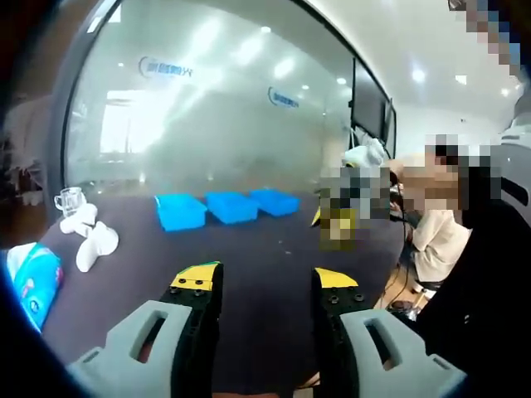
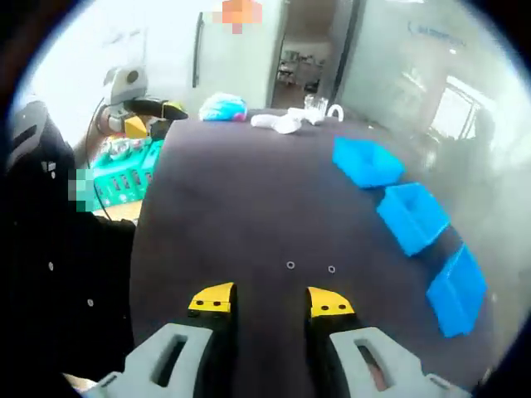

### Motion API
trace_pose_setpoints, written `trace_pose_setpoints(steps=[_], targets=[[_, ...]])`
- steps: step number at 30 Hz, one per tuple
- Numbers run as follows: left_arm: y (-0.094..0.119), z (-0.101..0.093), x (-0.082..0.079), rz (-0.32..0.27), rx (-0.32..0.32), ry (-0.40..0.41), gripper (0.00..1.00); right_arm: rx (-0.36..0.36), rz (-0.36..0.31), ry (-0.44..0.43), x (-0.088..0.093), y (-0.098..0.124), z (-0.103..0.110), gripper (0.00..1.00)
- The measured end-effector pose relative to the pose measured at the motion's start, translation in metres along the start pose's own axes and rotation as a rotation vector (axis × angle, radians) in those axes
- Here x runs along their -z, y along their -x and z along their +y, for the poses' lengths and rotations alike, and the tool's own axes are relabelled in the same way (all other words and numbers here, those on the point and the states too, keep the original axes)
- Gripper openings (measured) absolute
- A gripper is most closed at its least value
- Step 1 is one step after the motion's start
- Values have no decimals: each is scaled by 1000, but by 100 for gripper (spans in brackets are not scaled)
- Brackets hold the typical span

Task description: Sort the screws, nuts, and washers into the corresponding bins

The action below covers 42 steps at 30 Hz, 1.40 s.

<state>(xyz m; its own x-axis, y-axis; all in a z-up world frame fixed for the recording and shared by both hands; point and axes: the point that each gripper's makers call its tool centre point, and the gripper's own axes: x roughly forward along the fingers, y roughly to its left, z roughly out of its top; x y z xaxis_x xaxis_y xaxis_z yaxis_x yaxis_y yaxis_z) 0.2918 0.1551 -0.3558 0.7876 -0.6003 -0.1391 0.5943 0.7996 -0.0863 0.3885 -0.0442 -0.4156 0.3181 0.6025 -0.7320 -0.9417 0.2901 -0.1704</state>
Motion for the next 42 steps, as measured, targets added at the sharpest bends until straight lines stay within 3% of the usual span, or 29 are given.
trace_pose_setpoints(steps=[15,27,42], targets=[[3,1,2,1,-5,6,42,-49,172,46,11,-49,-17,19],[2,3,6,10,-8,12,42,-77,193,26,10,-64,-21,13],[0,-1,7,8,-1,16,42,-168,212,-13,10,-68,-15,7]])
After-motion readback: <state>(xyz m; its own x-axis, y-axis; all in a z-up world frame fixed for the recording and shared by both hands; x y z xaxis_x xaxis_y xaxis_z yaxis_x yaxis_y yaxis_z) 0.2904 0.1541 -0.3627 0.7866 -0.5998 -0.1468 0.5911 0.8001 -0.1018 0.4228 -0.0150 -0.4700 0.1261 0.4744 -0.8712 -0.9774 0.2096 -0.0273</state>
